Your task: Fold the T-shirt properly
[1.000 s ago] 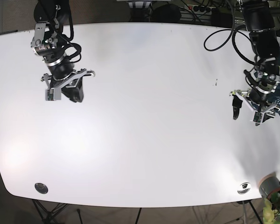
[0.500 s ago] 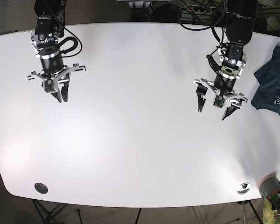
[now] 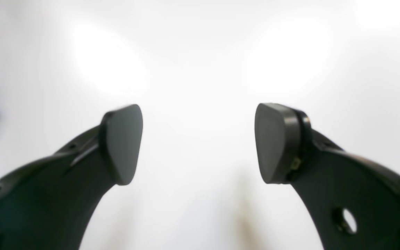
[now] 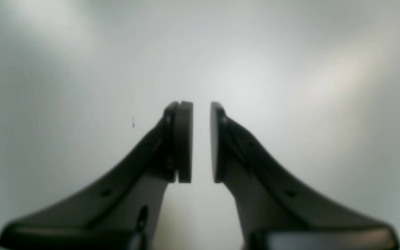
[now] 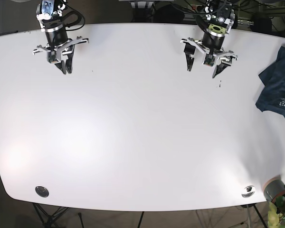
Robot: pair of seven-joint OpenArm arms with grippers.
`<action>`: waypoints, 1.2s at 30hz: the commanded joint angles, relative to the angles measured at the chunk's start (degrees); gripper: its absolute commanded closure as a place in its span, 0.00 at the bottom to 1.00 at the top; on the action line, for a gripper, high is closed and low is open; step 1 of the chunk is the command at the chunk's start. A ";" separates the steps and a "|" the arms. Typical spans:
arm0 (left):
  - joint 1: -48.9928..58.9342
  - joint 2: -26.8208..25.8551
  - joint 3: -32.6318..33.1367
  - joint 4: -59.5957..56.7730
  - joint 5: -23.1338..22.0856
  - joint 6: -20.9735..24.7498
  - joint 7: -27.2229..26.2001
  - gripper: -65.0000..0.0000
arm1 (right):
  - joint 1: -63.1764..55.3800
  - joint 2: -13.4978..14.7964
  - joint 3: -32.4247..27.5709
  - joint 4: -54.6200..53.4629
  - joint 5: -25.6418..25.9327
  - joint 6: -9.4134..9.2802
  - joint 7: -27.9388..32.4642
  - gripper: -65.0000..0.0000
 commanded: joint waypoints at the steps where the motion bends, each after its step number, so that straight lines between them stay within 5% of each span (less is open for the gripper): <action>1: 5.11 1.77 -1.44 3.41 -0.08 0.17 -1.71 0.30 | -3.31 0.83 0.25 1.24 3.67 0.41 1.64 0.88; 9: 19.09 6.52 -4.08 7.02 -0.08 0.17 -1.71 0.30 | -12.72 0.56 2.01 1.33 8.33 4.71 1.64 0.88; 17: 28.06 6.52 -4.08 5.08 -0.08 0.17 -1.71 0.49 | -21.51 0.56 3.68 0.80 8.42 8.23 1.55 0.88; 23: 29.11 6.52 -3.99 2.80 -0.17 0.17 -1.71 0.51 | -24.15 0.48 5.44 0.28 10.44 12.36 1.64 0.88; 36: 22.78 9.42 -3.82 8.42 -4.39 0.17 -1.71 0.50 | -18.08 0.56 6.93 0.28 13.43 12.98 1.29 0.88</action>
